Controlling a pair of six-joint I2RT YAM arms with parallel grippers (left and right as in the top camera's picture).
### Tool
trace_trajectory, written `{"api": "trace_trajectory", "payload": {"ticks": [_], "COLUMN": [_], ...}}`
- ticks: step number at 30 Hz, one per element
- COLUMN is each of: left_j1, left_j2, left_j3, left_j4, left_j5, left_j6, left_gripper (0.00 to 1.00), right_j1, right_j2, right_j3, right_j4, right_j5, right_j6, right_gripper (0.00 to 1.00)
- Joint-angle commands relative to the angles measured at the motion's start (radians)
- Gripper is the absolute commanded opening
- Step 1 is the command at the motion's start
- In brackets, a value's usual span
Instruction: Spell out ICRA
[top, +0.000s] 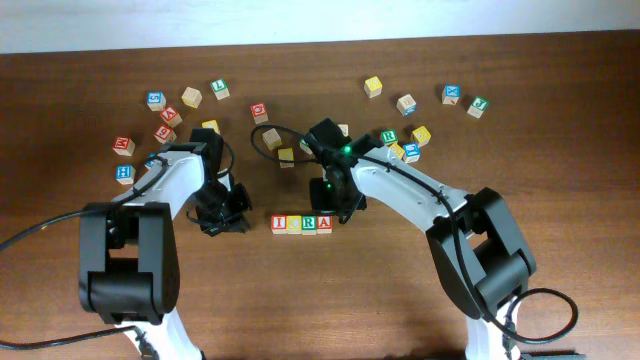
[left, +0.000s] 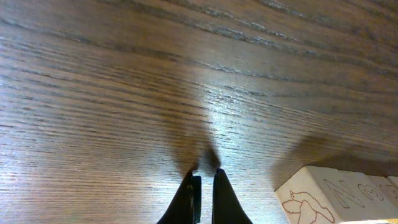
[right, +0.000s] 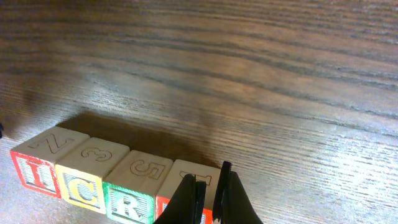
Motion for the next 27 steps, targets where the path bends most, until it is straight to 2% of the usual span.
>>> {"api": "trace_trajectory", "payload": {"ticks": [1, 6, 12, 17, 27], "left_j1": [-0.004, -0.025, -0.097, -0.098, -0.098], "left_j2": [0.013, 0.013, 0.013, 0.013, 0.013], "left_j3": [-0.014, -0.014, -0.014, -0.014, -0.014], "left_j4": [0.004, 0.005, 0.013, 0.024, 0.035], "left_j5": [-0.014, -0.013, -0.014, -0.010, -0.010], "left_j6": [0.006, 0.006, 0.005, 0.005, 0.005], "left_gripper": [0.02, 0.02, 0.01, 0.02, 0.02], "right_j1": [-0.069, -0.158, -0.098, -0.069, -0.058], "right_j2": [0.017, 0.018, 0.018, 0.018, 0.018], "right_j3": [0.060, 0.056, -0.017, -0.039, -0.039], "right_j4": [-0.086, -0.257, -0.195, -0.082, -0.020], "right_j5": [0.005, 0.005, -0.041, -0.099, -0.108], "right_j6": [0.008, 0.000, 0.009, 0.016, 0.031], "right_gripper": [0.04, 0.05, 0.05, 0.06, 0.05]}}
